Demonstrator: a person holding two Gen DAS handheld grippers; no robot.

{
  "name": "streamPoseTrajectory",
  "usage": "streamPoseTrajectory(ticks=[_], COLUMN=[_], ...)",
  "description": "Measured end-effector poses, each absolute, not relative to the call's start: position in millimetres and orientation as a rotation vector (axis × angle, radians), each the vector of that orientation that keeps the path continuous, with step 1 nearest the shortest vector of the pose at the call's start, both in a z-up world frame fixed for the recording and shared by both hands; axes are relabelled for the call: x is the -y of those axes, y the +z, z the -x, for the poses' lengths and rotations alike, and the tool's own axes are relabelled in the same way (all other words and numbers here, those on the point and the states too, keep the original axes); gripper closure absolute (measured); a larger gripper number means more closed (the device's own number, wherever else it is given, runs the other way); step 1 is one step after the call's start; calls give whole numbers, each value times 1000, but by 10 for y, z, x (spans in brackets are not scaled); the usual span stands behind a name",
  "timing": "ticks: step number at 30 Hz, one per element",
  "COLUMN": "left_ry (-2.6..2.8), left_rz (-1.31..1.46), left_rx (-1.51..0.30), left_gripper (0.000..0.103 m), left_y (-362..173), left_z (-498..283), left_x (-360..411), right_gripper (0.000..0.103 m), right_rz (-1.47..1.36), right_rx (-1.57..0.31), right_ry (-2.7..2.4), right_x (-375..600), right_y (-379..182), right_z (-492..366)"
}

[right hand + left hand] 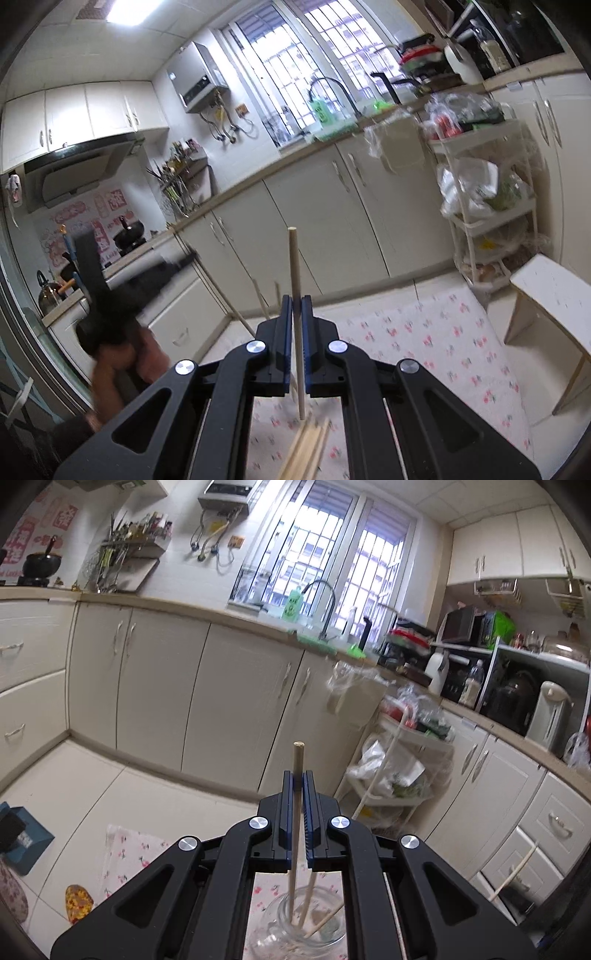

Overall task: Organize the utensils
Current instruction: 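Carry both held sticks over the jar and open both tools to drop them in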

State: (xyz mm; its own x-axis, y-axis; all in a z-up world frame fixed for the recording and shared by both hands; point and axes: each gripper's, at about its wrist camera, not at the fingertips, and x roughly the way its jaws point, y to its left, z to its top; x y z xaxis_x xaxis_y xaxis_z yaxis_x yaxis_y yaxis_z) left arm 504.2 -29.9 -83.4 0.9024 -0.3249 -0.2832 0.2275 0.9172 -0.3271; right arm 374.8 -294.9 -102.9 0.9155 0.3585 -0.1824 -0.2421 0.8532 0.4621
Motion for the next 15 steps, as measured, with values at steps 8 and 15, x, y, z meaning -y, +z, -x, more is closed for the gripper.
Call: streamPoseTrajectory(ticks=[8, 15], left_ry=[-307, -335], left_rz=[244, 205], left_rx=[-407, -478], left_gripper=[98, 98], left_y=[-1124, -1314], left_z=[-5126, -5180], left_x=[401, 474], right_gripper=[97, 97], right_rz=[-396, -329], right_rx=[-201, -312], right_ry=[365, 369], right_x=[2657, 2326], right_y=[-677, -827], right_z=[-4037, -4450])
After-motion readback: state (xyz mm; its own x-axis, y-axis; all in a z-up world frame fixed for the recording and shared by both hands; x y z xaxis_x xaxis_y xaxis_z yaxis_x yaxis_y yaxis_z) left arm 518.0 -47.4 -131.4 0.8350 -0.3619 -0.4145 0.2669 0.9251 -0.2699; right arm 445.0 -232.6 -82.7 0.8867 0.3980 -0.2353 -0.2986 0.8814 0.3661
